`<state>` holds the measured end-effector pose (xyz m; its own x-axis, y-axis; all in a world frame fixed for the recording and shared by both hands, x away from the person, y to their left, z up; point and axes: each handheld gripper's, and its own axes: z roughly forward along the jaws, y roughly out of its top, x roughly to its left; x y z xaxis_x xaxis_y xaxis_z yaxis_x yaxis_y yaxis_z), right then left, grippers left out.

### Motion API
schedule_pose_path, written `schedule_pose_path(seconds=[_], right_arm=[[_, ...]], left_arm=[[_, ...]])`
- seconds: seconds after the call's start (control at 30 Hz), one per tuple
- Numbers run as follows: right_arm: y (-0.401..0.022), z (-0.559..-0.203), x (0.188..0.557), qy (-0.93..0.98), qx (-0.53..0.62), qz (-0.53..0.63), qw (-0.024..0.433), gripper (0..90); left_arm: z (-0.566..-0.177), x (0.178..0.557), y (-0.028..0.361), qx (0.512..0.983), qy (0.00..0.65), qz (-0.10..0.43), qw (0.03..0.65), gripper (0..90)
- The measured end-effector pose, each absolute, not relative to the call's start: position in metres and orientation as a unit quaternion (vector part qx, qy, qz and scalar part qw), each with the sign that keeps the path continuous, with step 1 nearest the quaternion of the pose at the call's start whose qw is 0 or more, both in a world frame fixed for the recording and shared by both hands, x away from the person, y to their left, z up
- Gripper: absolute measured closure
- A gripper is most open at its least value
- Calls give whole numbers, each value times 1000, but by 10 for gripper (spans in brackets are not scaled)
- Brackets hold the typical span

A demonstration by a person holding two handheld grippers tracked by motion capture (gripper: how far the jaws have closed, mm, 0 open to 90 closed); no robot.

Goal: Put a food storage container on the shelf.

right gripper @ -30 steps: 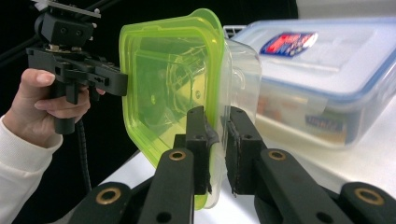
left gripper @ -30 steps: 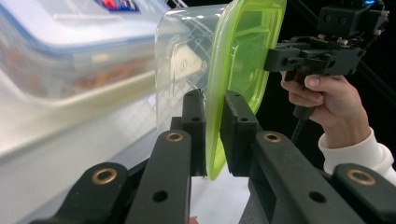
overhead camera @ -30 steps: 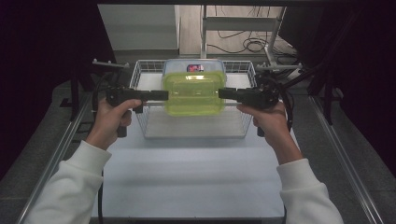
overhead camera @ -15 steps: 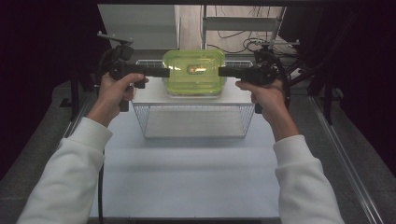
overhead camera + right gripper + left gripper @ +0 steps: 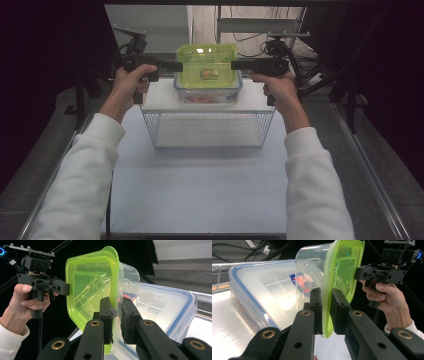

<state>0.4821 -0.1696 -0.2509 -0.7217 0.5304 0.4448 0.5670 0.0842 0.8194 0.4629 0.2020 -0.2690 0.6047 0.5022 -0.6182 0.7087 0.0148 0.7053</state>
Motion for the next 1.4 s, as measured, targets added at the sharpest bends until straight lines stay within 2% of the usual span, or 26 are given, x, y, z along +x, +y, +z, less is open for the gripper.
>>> schedule_pose_path(seconds=[0.27, 0.37, 0.43, 0.57, 0.87, 1.23, 1.33, 1.4], right_arm=[[-170, -256, 505, -713, -412, -563, 67, 781], [-168, -259, 511, -705, -429, -560, 72, 760], [-169, -267, 518, -688, -452, -560, 95, 733], [-168, -271, 521, -674, -464, -565, 103, 721], [-170, -274, 520, -658, -480, -567, 124, 708], [-171, -272, 515, -661, -482, -561, 124, 699], [-171, -270, 514, -672, -481, -554, 104, 604], [-172, -270, 514, -674, -476, -557, 96, 532]], left_arm=[[-275, 486, 208, 660, 460, -149, 574, 805], [-280, 493, 209, 638, 476, -165, 583, 799], [-283, 496, 208, 627, 490, -175, 579, 765], [-289, 502, 209, 611, 504, -195, 578, 751], [-293, 504, 207, 604, 505, -181, 589, 714], [-295, 504, 201, 614, 501, -166, 587, 643], [-293, 503, 199, 626, 503, -144, 578, 563], [-292, 503, 200, 626, 507, -128, 578, 432]])
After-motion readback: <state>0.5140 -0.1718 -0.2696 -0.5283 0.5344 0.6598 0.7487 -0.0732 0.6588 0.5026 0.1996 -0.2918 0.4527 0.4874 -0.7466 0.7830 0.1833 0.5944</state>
